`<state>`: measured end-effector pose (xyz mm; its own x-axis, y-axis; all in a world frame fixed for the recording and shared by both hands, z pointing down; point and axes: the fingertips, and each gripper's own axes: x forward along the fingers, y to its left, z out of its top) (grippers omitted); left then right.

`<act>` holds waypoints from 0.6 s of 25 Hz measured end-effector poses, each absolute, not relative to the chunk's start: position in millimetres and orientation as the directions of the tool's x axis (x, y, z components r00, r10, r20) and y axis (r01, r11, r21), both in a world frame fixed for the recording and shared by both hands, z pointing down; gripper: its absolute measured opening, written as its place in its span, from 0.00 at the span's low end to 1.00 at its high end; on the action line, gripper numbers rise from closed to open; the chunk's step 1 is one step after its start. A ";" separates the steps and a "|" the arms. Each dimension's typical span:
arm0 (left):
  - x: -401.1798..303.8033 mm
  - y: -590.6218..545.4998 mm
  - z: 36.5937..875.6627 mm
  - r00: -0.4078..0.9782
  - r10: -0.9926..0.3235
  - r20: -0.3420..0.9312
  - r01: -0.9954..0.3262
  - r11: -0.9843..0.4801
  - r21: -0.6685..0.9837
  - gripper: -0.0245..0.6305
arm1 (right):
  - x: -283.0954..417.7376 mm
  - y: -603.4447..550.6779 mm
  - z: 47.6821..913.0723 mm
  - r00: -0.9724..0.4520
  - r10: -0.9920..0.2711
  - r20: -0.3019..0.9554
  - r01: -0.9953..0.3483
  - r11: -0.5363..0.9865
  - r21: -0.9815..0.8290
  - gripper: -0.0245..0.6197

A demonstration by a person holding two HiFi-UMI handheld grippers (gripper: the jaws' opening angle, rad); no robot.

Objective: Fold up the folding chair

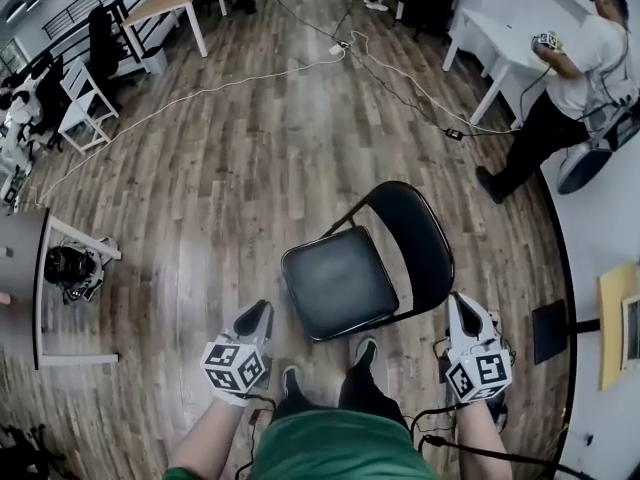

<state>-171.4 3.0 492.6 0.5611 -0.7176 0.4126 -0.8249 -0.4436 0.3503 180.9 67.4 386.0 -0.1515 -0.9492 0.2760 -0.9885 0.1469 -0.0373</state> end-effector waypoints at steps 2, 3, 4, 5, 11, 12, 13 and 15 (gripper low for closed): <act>-155.3 1.1 515.0 0.543 -0.713 0.443 -0.834 -0.399 0.380 0.11 | 204.2 47.2 402.1 -0.184 -0.938 0.294 -0.983 0.178 -0.046 0.04; -148.1 -1.3 528.1 0.537 -0.707 0.460 -0.836 -0.372 0.404 0.11 | 215.5 36.6 411.7 -0.198 -0.931 0.307 -0.980 0.192 -0.050 0.04; -141.9 -4.0 541.5 0.530 -0.700 0.478 -0.836 -0.339 0.431 0.11 | 226.4 25.8 422.3 -0.211 -0.922 0.324 -0.977 0.205 -0.055 0.04; -136.9 -6.1 554.6 0.523 -0.693 0.495 -0.835 -0.300 0.462 0.13 | 237.0 15.3 433.7 -0.223 -0.911 0.347 -0.975 0.216 -0.060 0.04; -123.4 0.2 627.4 0.477 -0.664 0.576 -0.831 -0.127 0.542 0.28 | 284.0 -36.3 507.4 -0.306 -0.789 0.533 -0.952 0.238 -0.194 0.14; -124.1 2.3 643.0 0.479 -0.647 0.593 -0.830 -0.115 0.545 0.30 | 287.5 -42.8 516.9 -0.321 -0.770 0.552 -0.946 0.238 -0.218 0.17; -126.0 4.8 659.7 0.485 -0.626 0.610 -0.827 -0.102 0.553 0.32 | 290.6 -48.6 525.3 -0.331 -0.754 0.567 -0.943 0.237 -0.234 0.21; -129.4 7.7 695.9 0.509 -0.583 0.633 -0.805 -0.063 0.590 0.37 | 298.7 -58.1 539.4 -0.335 -0.728 0.599 -0.941 0.231 -0.246 0.22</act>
